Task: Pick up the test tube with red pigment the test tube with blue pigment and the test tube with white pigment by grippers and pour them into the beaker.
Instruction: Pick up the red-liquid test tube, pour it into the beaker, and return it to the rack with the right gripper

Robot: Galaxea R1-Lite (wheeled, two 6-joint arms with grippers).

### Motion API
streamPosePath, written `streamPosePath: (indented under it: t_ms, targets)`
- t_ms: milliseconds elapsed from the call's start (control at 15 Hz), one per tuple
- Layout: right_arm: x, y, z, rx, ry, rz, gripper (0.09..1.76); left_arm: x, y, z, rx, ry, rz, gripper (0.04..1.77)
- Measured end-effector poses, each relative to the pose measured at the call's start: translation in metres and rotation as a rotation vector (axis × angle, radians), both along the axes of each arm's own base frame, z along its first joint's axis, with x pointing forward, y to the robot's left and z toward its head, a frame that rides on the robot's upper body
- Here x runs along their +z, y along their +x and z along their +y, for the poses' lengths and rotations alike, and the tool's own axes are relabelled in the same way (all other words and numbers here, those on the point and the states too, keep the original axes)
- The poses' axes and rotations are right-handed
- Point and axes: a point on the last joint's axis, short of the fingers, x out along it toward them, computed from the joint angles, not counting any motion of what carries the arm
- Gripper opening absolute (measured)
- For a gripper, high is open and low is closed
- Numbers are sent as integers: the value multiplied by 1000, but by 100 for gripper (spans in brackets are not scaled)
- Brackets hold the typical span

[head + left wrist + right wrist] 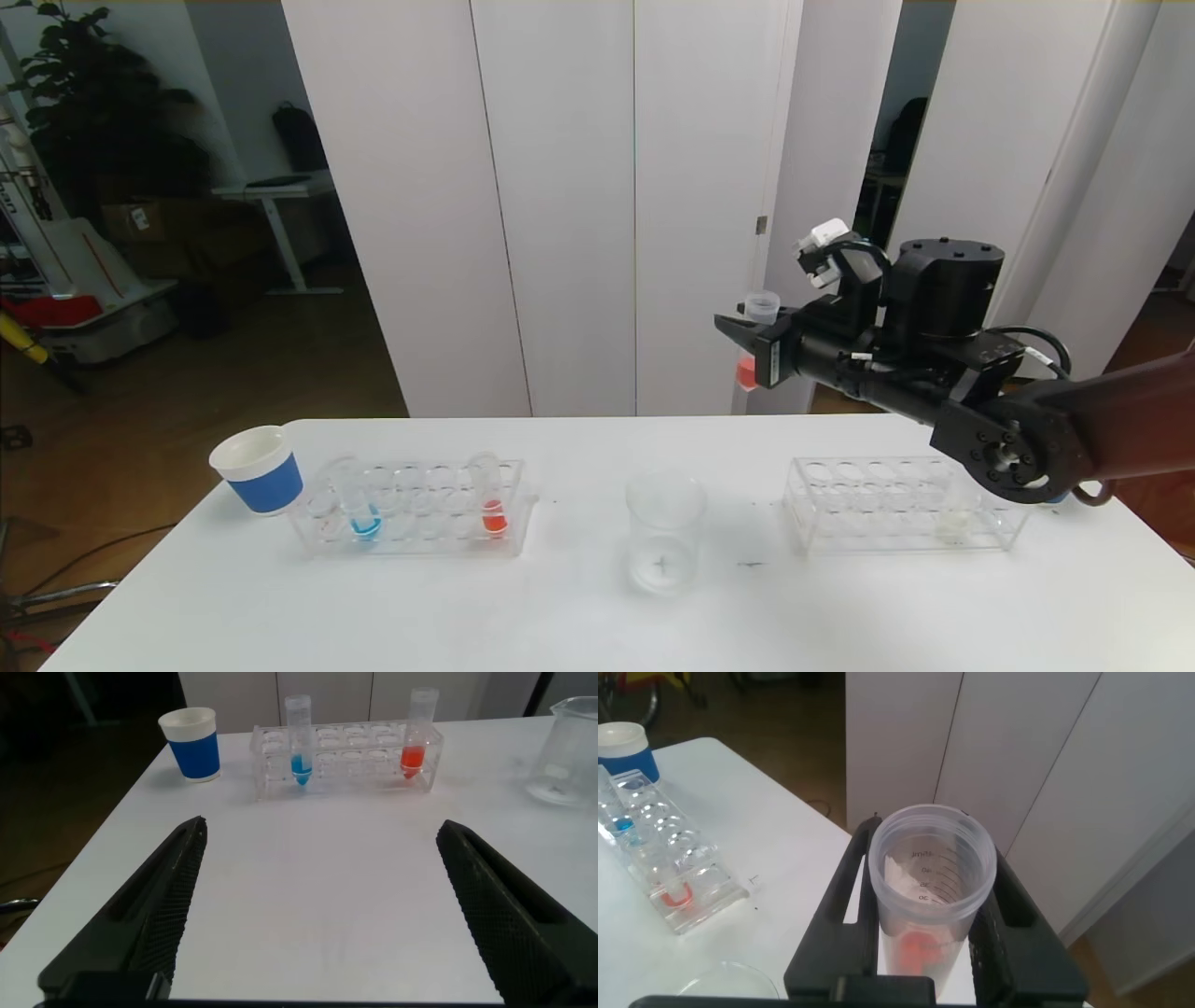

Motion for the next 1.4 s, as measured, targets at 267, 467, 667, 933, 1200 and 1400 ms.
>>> streamPosePath:
  t_ms: [267, 467, 667, 933, 1200, 1400]
  targets:
    - [-9, 1, 16, 99, -64, -59, 60, 0, 0, 0, 0, 0, 0, 175]
    - [-14, 4, 22, 168, -59, -117, 60, 0, 0, 0, 0, 0, 0, 175]
    - [-22, 6, 28, 206, -58, -209, 60, 0, 0, 0, 0, -1, 0, 175]
    - [-31, 4, 37, 235, -103, -242, 60, 0, 0, 0, -1, 0, 0, 175]
    - [-32, -2, 39, 378, -155, -321, 60, 0, 0, 0, -1, 0, 0, 175]
    - [-32, -5, 36, 441, -236, -462, 60, 0, 0, 0, -1, 0, 0, 175]
